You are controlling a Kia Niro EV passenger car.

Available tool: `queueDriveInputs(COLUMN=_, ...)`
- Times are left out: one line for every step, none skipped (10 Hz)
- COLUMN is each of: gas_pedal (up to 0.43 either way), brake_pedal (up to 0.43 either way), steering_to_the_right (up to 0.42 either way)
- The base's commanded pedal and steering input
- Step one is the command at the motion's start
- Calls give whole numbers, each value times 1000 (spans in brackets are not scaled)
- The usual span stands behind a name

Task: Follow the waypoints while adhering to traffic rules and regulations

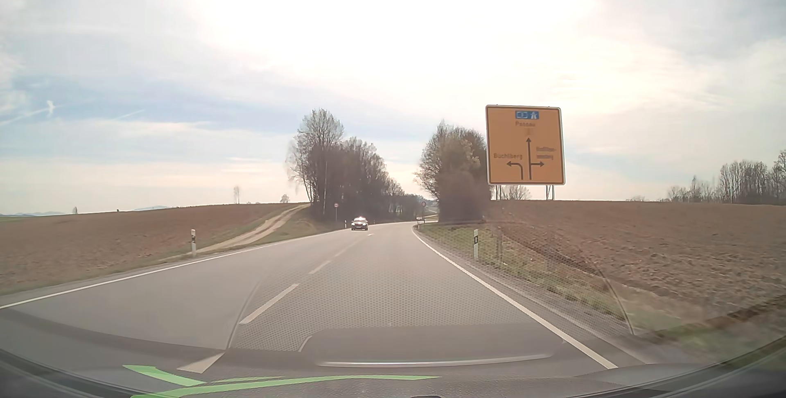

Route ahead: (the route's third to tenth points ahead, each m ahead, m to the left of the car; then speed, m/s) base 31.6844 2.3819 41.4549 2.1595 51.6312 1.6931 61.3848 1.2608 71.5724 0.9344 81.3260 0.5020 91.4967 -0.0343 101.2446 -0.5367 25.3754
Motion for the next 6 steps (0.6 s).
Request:
queueDriveInputs(gas_pedal=169, brake_pedal=0, steering_to_the_right=4)
queueDriveInputs(gas_pedal=169, brake_pedal=0, steering_to_the_right=4)
queueDriveInputs(gas_pedal=169, brake_pedal=0, steering_to_the_right=4)
queueDriveInputs(gas_pedal=169, brake_pedal=0, steering_to_the_right=4)
queueDriveInputs(gas_pedal=169, brake_pedal=0, steering_to_the_right=4)
queueDriveInputs(gas_pedal=169, brake_pedal=0, steering_to_the_right=4)
